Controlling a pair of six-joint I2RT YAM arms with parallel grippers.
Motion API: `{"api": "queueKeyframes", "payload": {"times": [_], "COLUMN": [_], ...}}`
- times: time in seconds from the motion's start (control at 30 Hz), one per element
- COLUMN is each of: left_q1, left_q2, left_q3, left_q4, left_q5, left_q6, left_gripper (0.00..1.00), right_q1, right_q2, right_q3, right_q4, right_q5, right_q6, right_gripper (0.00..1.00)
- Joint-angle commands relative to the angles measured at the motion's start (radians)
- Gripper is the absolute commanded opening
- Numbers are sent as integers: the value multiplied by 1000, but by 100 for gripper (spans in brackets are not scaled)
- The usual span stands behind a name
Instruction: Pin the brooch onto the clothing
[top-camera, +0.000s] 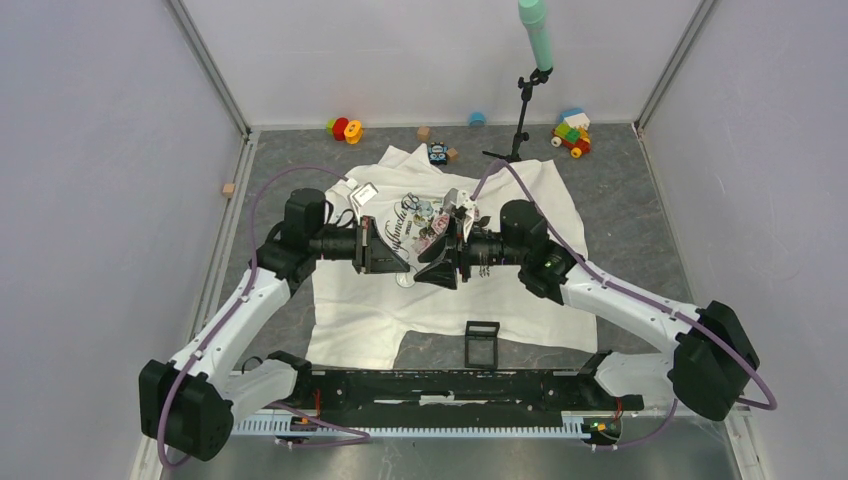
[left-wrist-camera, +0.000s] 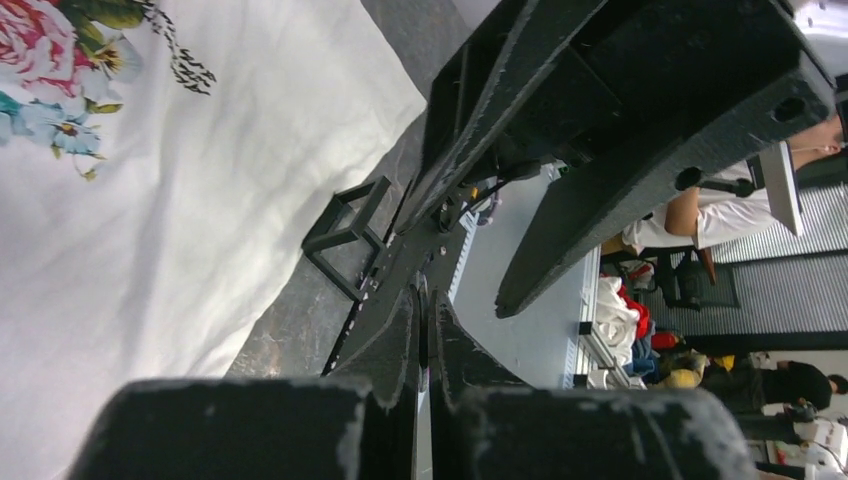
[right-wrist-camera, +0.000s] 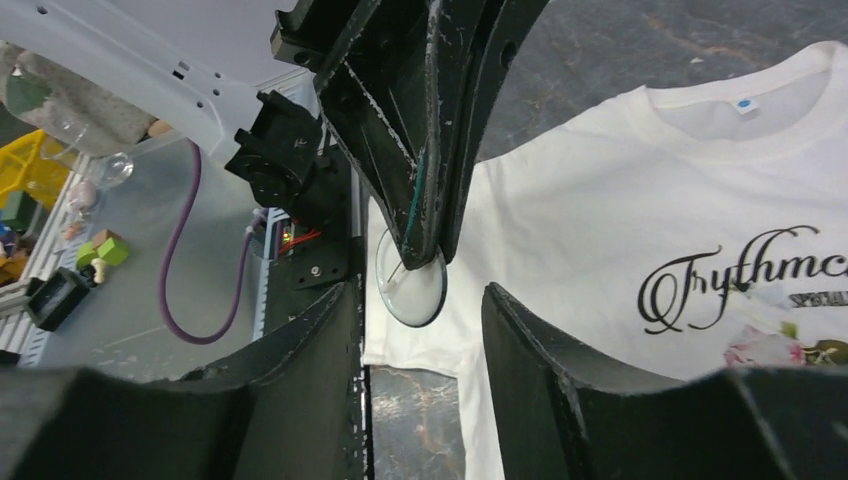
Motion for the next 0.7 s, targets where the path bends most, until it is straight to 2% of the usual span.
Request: {"api": "queueKeyframes", "payload": {"times": [0.0,0.4,0.67], "left_q1": [-26,-91,-102], "left_q2": [-22,-16,-43], "left_q3": [19,23,-30], "left_q4": [-12,-10,181], "left_q5": [85,67,31], "left_q6": [69,76,-61], "left_gripper": [2,2,2], "right_q1": [-2,-2,-2], "right_q2": [22,56,55], "right_q3": [-22,-43,-67], "right_q4": [77,137,159], "right_q5": [-96,-137,-172], "right_q6": [82,126,139], "right_gripper": [53,29,7]}}
